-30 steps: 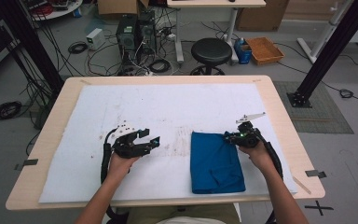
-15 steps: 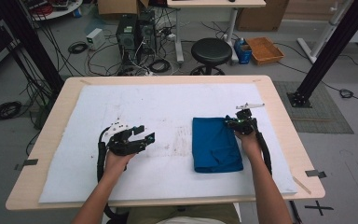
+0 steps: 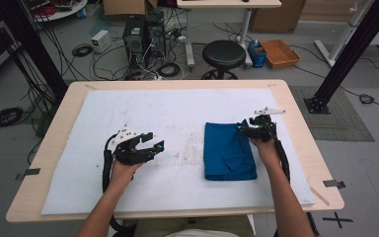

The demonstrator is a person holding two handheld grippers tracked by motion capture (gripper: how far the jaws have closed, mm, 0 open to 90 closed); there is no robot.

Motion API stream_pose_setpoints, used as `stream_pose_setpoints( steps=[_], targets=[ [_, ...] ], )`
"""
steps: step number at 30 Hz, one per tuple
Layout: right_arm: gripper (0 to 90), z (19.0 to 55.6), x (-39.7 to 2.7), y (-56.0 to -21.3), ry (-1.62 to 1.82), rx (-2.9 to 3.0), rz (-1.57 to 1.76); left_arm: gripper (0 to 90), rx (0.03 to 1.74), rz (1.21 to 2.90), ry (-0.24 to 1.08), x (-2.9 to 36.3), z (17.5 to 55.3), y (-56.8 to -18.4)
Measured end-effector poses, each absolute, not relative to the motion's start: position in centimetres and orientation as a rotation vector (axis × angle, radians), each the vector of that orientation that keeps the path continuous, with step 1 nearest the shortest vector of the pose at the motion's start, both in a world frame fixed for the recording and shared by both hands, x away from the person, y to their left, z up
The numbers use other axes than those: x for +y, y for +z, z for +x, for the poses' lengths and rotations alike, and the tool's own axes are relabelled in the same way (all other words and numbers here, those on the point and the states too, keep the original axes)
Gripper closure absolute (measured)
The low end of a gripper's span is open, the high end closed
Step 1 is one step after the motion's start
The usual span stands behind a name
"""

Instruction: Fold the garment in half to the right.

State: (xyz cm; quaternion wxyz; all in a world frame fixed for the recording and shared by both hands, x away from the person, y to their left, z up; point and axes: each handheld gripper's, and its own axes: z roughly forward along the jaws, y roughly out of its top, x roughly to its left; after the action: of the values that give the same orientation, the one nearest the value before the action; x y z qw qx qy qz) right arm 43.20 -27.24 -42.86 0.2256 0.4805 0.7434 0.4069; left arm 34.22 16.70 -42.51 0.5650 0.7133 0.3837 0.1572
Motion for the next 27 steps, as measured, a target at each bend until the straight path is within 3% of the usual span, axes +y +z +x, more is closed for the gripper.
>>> stream_pose_setpoints(
  steps=[6, 11, 17, 22, 24, 27],
  targets=[
    [29.4, 40.6, -28.1, -40.5, 1.148, 1.994, 1.218, 37.3, 0.906, 1.682, 0.364, 16.7, 34.3, -42.6],
    [50.5, 37.7, -27.4, -40.0, 1.200, 2.195, 1.087, 37.3, 0.899, 1.690, 0.361, 16.6, 34.2, -42.6],
    [49.6, 35.7, -24.6, -42.0, 1.226, 2.517, 0.952, 37.3, 0.892, 1.710, 0.351, 16.3, 34.2, -42.9],
    [82.5, 36.0, -23.6, -43.3, 1.104, 2.654, 0.875, 37.3, 0.875, 1.730, 0.348, 16.0, 34.2, -43.0],
    [88.0, 35.6, -24.0, -43.2, 1.118, 2.659, 0.843, 37.2, 0.884, 1.726, 0.344, 16.1, 34.2, -43.1],
    [88.7, 34.8, -25.4, -42.3, 1.206, 2.630, 0.825, 37.3, 0.889, 1.718, 0.343, 16.2, 34.3, -43.1]
  ],
)
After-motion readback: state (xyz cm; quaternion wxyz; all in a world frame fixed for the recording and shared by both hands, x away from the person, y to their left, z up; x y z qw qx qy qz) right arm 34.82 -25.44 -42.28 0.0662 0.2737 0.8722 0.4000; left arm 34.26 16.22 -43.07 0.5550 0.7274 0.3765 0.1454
